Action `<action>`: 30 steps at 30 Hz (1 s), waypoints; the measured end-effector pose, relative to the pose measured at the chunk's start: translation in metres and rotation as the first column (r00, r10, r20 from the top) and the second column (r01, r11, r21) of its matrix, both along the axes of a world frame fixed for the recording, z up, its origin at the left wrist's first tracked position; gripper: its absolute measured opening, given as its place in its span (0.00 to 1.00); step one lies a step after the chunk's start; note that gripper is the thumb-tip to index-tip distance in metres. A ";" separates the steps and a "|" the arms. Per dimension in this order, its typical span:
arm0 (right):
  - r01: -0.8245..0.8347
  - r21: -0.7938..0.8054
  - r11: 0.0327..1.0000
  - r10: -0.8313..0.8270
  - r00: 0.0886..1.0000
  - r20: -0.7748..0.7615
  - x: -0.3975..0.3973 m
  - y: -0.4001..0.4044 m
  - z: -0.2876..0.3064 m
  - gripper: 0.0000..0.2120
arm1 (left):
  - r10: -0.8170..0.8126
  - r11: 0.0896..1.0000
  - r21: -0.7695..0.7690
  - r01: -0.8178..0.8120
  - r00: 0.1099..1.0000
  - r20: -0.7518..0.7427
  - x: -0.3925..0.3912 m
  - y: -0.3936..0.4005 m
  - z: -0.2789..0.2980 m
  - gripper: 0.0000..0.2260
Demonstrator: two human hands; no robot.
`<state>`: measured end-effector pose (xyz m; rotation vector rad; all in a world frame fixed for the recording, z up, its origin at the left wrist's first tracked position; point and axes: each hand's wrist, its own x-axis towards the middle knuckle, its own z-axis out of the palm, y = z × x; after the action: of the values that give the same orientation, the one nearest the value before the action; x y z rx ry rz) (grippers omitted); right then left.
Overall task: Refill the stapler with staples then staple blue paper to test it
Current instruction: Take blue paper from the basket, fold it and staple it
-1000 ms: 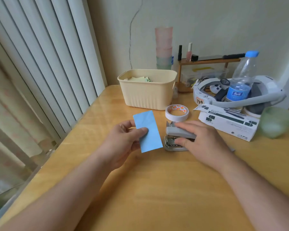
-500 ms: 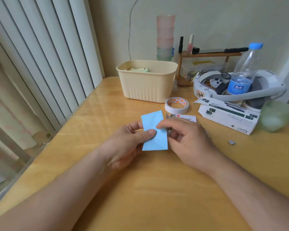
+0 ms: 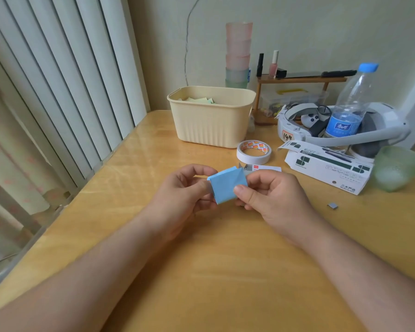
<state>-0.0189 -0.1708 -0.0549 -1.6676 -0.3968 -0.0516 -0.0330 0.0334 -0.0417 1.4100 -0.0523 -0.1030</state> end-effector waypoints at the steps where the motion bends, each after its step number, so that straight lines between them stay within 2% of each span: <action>1: 0.002 0.027 1.000 -0.002 1.000 -0.019 -0.001 0.001 0.001 0.03 | -0.006 1.000 0.005 0.006 1.000 0.007 -0.001 0.000 0.000 0.05; 4: 0.017 0.085 0.996 -0.011 0.998 -0.069 -0.002 0.001 0.005 0.07 | -0.023 1.000 -0.018 0.023 1.000 0.015 -0.002 -0.002 -0.001 0.02; 14: 0.070 0.074 0.995 -0.064 0.994 -0.083 -0.003 0.002 0.006 0.10 | 0.008 0.999 -0.043 -0.009 0.999 -0.031 -0.002 -0.003 0.001 0.09; 18: 0.071 0.068 0.995 -0.066 0.995 -0.079 -0.003 0.002 0.005 0.10 | 0.030 0.987 0.157 -0.041 0.997 0.068 -0.001 -0.004 -0.005 0.03; 20: 0.082 0.071 0.994 -0.077 0.995 -0.071 -0.002 0.003 0.004 0.11 | 0.004 0.975 0.222 -0.025 0.995 0.095 0.000 -0.003 -0.007 0.04; 27: 0.141 0.036 0.989 -0.140 0.990 -0.025 -0.002 0.003 0.008 0.16 | -0.098 0.945 0.324 0.054 0.987 0.124 0.000 -0.004 -0.009 0.04; 30: 0.163 -0.029 0.986 -0.162 0.986 0.028 -0.002 0.005 0.011 0.20 | -0.096 0.956 0.287 0.057 0.987 0.125 0.001 -0.004 -0.009 0.04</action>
<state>-0.0209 -0.1659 -0.0443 -1.7288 -0.2809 -0.1893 -0.0321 0.0299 -0.0508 1.7004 -0.2146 -0.0791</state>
